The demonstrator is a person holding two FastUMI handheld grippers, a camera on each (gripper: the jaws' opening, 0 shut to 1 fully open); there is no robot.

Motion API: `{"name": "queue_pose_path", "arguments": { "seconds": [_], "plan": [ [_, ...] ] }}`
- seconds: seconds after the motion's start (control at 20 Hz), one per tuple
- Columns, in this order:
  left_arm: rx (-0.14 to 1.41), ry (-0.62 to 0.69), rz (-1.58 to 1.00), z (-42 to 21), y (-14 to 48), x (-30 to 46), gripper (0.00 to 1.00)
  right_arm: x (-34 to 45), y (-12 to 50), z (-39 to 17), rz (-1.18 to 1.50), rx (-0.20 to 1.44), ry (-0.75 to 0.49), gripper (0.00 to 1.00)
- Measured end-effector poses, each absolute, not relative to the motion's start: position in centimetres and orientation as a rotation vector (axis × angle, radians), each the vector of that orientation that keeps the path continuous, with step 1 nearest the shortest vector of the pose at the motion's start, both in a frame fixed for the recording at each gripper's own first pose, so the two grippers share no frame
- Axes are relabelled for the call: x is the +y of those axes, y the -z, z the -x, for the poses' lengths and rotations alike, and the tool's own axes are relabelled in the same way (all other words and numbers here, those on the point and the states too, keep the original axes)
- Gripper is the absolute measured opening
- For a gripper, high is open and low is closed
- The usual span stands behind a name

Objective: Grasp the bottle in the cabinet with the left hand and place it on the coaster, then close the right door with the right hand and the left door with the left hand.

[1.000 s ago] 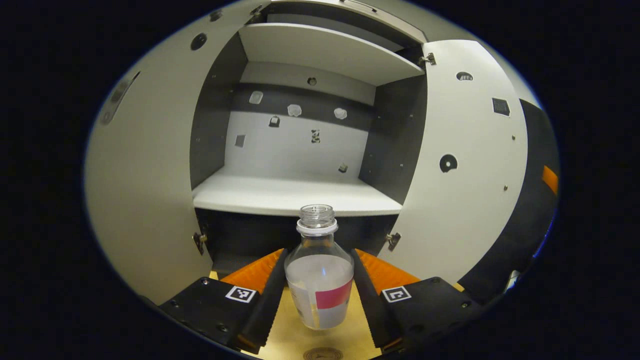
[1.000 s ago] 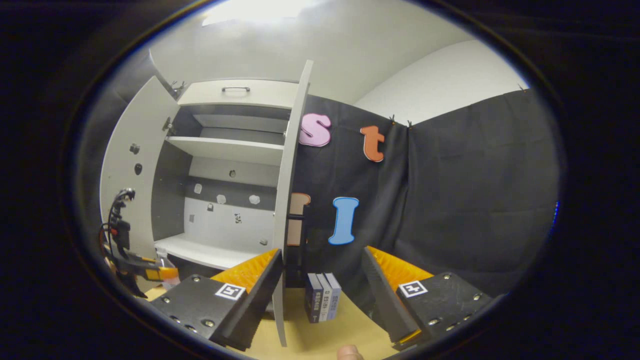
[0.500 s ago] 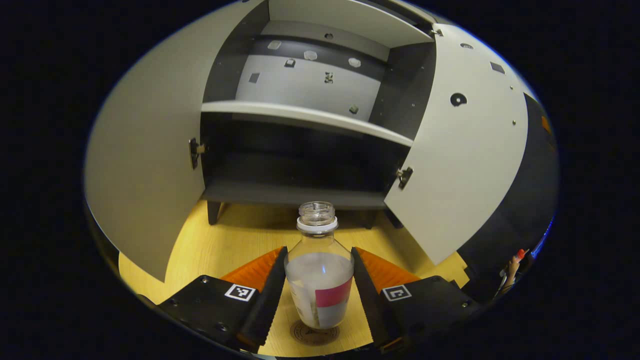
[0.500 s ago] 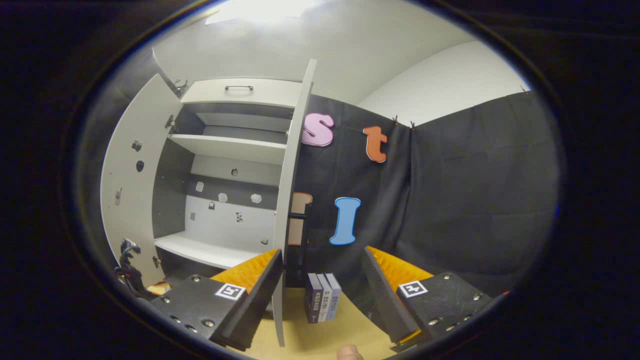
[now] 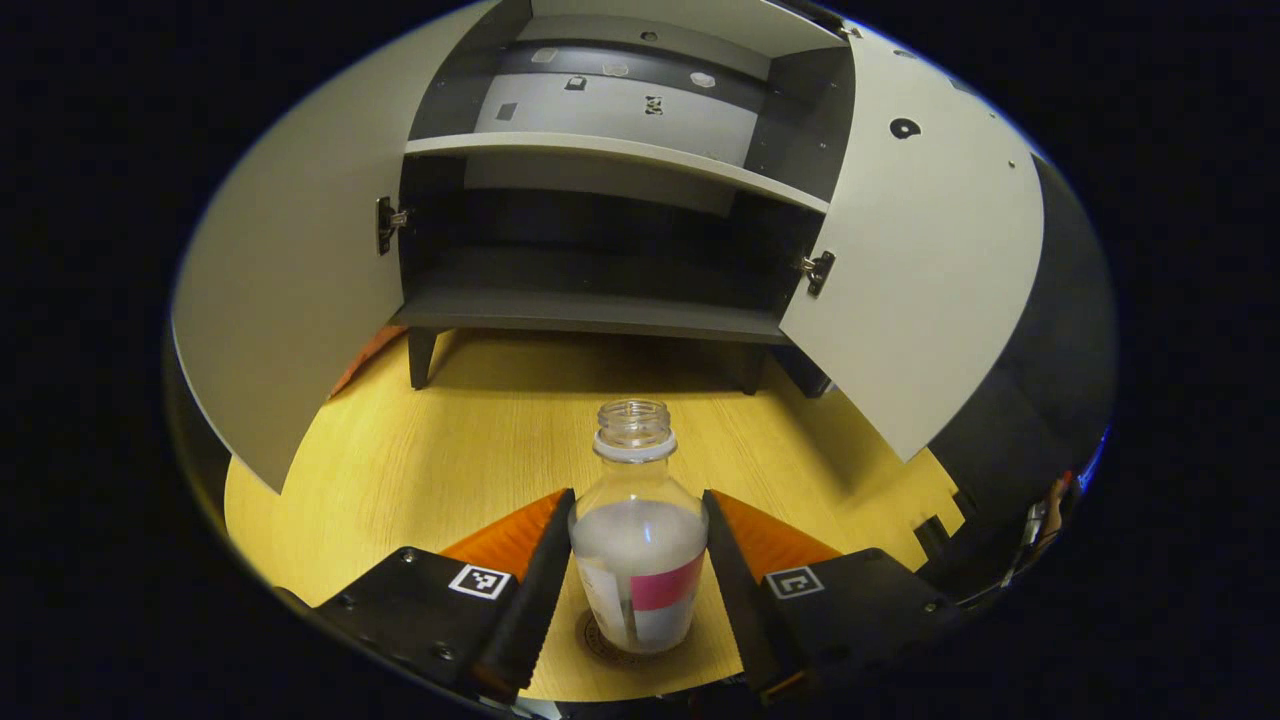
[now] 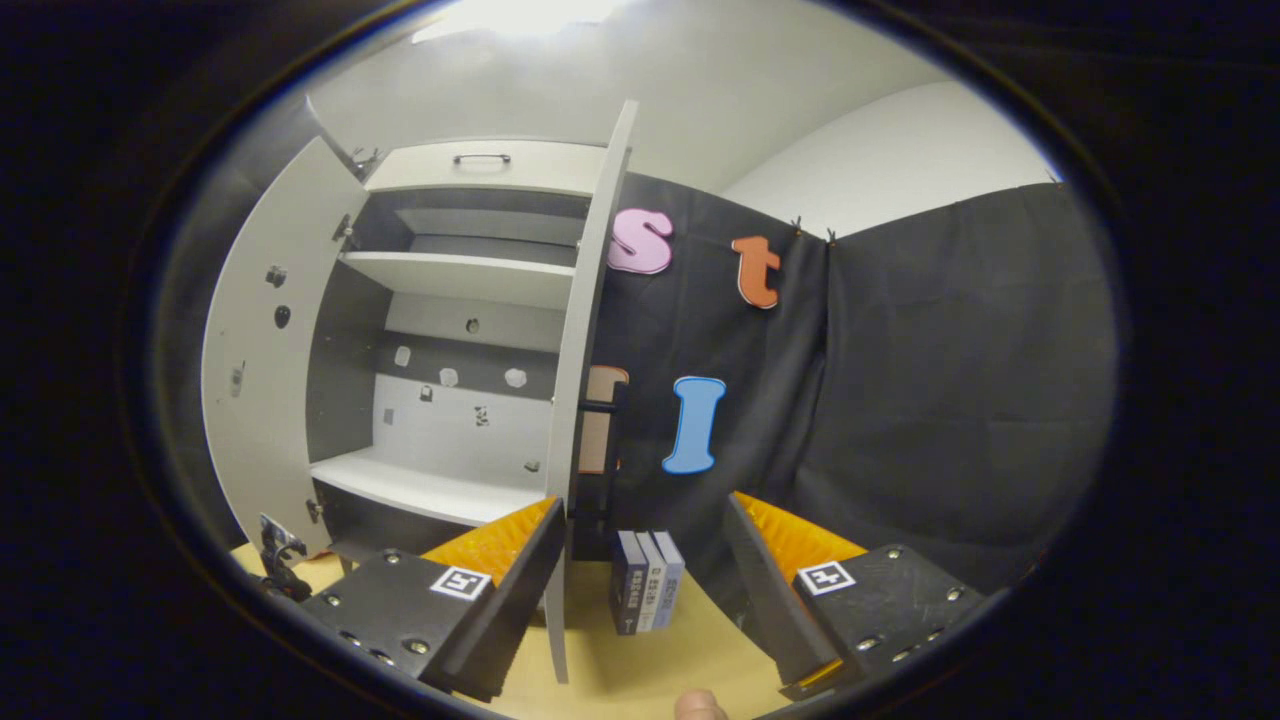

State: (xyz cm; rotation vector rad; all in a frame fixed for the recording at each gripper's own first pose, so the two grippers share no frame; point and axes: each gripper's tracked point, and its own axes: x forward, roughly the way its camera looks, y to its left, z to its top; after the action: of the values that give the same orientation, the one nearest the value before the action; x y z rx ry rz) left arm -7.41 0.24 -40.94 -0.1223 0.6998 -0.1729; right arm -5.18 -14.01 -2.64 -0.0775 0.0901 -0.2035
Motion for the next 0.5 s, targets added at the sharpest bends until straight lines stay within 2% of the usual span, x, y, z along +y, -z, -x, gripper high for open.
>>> {"name": "queue_pose_path", "arguments": {
  "seconds": [0.1,0.5],
  "plan": [
    [0.693,0.171,0.099,7.5,41.6,0.1,0.77,-14.0,2.8,5.3,0.078,0.095,0.202,0.96],
    [0.686,0.197,0.052,8.5,42.7,-0.9,0.79,-14.1,3.5,5.5,0.082,0.109,0.195,0.94]
  ]
}}
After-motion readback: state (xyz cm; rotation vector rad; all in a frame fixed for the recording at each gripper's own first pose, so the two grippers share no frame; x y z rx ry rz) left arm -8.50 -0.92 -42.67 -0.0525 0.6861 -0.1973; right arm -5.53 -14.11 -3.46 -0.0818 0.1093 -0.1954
